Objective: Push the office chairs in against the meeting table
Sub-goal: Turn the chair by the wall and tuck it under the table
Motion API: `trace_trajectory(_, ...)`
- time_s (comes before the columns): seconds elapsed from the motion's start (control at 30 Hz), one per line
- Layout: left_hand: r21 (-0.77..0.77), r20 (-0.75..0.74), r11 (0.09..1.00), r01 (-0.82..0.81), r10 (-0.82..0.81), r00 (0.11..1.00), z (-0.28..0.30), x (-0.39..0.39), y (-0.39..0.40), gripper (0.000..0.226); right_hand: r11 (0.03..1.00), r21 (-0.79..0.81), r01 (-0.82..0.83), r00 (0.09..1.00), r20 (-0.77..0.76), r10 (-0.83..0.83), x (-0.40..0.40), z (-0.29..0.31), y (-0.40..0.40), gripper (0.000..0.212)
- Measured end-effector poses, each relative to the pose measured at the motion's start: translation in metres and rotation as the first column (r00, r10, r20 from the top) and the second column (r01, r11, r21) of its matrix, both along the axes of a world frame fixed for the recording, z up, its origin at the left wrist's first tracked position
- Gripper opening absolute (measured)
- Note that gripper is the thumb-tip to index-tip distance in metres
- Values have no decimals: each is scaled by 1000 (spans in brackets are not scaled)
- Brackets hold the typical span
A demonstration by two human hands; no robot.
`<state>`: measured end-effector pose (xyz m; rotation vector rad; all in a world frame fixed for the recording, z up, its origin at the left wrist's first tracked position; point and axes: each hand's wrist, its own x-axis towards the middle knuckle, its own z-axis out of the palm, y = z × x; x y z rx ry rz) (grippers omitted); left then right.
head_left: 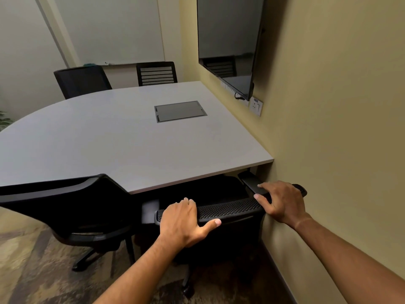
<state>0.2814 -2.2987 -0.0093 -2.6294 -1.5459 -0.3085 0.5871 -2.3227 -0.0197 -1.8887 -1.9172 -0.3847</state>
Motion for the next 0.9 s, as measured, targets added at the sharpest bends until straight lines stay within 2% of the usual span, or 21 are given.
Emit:
trace_trajectory(0.17,-6,10,1000,-12,12,1000,2,-6,-4,87,1000,-27,6,1000,-16,-6,-6,1,-6,53)
trace_trajectory(0.33,-21,20,999,-26,27,999,-2,-2,-20,85,990,-123,62,998,-4,-63,-7,0,-23,59)
trace_trajectory(0.9,8,21,1000,1,-1,1000,-11,-8,-89,83,992,-93,84,996,-25,-87,-16,-9,-100,53)
